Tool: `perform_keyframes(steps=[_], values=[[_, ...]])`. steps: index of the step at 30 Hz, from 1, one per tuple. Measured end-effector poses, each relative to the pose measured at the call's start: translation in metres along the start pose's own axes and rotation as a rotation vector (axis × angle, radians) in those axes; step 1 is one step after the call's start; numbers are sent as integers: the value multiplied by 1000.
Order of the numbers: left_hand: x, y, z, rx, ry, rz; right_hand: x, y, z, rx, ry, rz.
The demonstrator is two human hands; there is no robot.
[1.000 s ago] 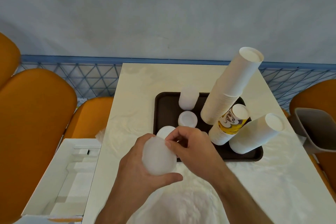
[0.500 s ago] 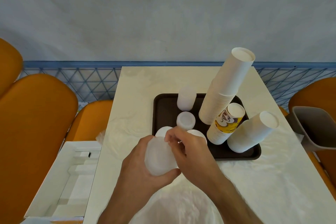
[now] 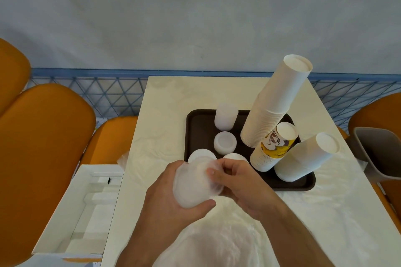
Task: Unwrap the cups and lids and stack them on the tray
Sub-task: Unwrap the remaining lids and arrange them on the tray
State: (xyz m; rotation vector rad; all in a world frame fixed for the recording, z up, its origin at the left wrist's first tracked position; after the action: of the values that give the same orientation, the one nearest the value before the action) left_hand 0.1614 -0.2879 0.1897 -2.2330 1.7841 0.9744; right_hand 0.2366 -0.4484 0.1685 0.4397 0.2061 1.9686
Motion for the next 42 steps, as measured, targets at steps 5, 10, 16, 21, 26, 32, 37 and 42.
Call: perform_keyframes(steps=[5, 10, 16, 21, 26, 32, 37, 42], values=[[-9, 1, 7, -14, 50, -23, -31, -39, 12, -172, 56, -217], [-17, -1, 10, -7, 72, -22, -71, -101, 3, -466, 948, -293], [-26, -3, 15, -35, 73, -32, -82, -137, -30, -395, 1259, -190], [-28, -5, 19, -93, 66, -39, -79, -140, -34, -273, 1390, -132], [-28, -6, 18, -108, 44, -27, -79, -148, -37, -113, 1432, -86], [-28, -8, 19, -106, 44, -23, -79, -162, -32, -56, 1456, -92], [-29, -8, 20, -129, 42, -14, -80, -169, -30, -13, 1492, -119], [-28, -8, 22, -137, 51, -10, -84, -171, -30, -6, 1513, -108]])
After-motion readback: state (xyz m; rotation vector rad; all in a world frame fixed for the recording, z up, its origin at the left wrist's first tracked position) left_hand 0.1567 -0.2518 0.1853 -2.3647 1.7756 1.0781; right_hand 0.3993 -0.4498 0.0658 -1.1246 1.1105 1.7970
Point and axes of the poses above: each hand's wrist, its own y-axis away from the middle knuckle, its own x-axis out of the palm, z = x × y, the point moved 2 cm from there along -y, towards the middle knuckle, and after that the axes turned 10 degrees about -x, right-handed, at the moved point
